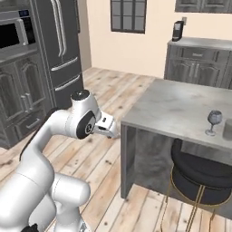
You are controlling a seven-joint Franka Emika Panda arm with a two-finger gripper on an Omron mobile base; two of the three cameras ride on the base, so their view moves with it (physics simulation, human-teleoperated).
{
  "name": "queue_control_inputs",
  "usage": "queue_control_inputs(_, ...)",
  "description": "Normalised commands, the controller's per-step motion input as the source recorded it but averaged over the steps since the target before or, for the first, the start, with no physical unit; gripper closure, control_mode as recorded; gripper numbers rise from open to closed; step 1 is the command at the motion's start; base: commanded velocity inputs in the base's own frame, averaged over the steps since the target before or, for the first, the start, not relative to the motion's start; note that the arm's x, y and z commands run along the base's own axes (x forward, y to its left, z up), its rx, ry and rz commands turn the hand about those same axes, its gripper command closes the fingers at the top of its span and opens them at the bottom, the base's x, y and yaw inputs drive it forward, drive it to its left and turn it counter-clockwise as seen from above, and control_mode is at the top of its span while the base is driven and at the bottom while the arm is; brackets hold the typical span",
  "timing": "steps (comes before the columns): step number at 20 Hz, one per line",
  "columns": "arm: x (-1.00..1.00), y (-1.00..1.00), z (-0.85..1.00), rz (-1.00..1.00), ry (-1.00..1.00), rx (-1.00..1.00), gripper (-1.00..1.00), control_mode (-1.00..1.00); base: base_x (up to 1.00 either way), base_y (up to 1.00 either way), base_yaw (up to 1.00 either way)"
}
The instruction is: There is a wine glass and glass cup on the dining counter. Place the wine bottle next to the wine glass and the juice bottle next to the glass cup.
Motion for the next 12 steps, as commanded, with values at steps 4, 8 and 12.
queue_control_inputs(4, 0.0, 0.0, 0.0, 0.0, 0.0, 0.0, -1.0, 1.0, 0.39, 0.57, -0.14)
queue_control_inputs(8, 0.0, 0.0, 0.0, 0.0, 0.0, 0.0, -1.0, 1.0, 0.45, 0.58, -0.16)
queue_control_inputs(12, 0.0, 0.0, 0.0, 0.0, 0.0, 0.0, -1.0, 1.0, 0.78, 0.41, -0.25)
